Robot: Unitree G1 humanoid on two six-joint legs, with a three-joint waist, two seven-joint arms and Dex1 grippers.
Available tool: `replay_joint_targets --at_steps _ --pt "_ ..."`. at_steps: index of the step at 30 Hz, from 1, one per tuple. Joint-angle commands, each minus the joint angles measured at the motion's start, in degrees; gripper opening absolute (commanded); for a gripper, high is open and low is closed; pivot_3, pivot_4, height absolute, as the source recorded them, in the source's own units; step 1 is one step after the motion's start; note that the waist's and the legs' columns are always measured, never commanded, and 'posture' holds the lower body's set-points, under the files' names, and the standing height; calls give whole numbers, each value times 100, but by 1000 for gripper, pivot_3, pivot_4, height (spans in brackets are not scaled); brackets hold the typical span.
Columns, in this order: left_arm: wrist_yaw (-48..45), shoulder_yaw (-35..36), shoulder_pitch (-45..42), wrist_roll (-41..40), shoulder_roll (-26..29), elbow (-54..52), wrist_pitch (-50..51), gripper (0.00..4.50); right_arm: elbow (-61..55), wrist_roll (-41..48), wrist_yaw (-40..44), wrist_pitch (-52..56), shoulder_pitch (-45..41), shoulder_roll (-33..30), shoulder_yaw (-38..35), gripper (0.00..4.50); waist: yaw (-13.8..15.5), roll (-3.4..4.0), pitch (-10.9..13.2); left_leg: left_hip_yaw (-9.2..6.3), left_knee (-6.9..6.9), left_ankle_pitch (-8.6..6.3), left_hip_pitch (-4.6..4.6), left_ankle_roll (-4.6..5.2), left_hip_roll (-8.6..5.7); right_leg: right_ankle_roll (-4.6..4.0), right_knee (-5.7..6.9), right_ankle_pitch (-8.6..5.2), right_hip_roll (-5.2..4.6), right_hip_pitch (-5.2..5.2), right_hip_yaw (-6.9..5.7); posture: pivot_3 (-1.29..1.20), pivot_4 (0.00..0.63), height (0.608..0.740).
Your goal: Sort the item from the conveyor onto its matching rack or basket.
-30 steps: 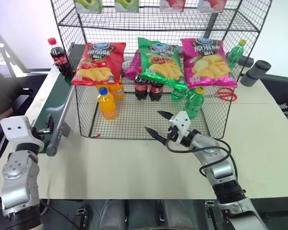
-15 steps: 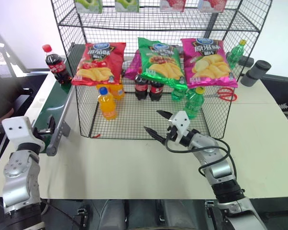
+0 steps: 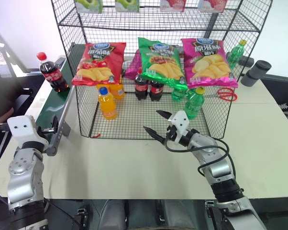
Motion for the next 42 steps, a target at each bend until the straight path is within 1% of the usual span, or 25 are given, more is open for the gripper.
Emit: replay_joint_targets --at_steps 1,10,19,24,31,42 --pt "-234 80 -28 -188 67 -127 -257 4500 -128 26 1 -130 -77 40 -9 4437 1 0 0 0 0 0 0 0 0 0 0 0 0 0 0 0 150 734" --pt "-362 -83 -79 -38 71 40 -473 4500 -140 11 -18 -128 -66 45 -6 4437 3 0 0 0 0 0 -1 0 0 0 0 0 -1 0 0 0 150 734" --pt "-352 -66 -93 -53 68 312 -766 4500 -80 -16 -22 -164 -121 53 -4 4437 0 0 0 0 -1 0 -1 0 0 0 0 0 -1 -1 0 0 150 734" --pt "-260 -5 -82 -56 51 419 -866 4500 -79 -30 33 -202 -122 39 23 4437 1 0 0 -1 -1 0 -2 0 0 0 0 0 -2 -2 0 0 150 734" --pt "-261 170 -29 -307 28 411 -941 4500 -98 -38 120 -219 -124 47 76 4437 -2 0 0 -1 -1 0 -2 0 0 0 -1 0 -3 -2 0 0 150 734" --pt "-153 335 20 -345 40 483 -984 4500 -140 -41 105 -215 -94 41 104 4437 -4 0 0 -1 -1 0 -2 0 0 0 -1 0 -3 -2 -1 0 150 734"
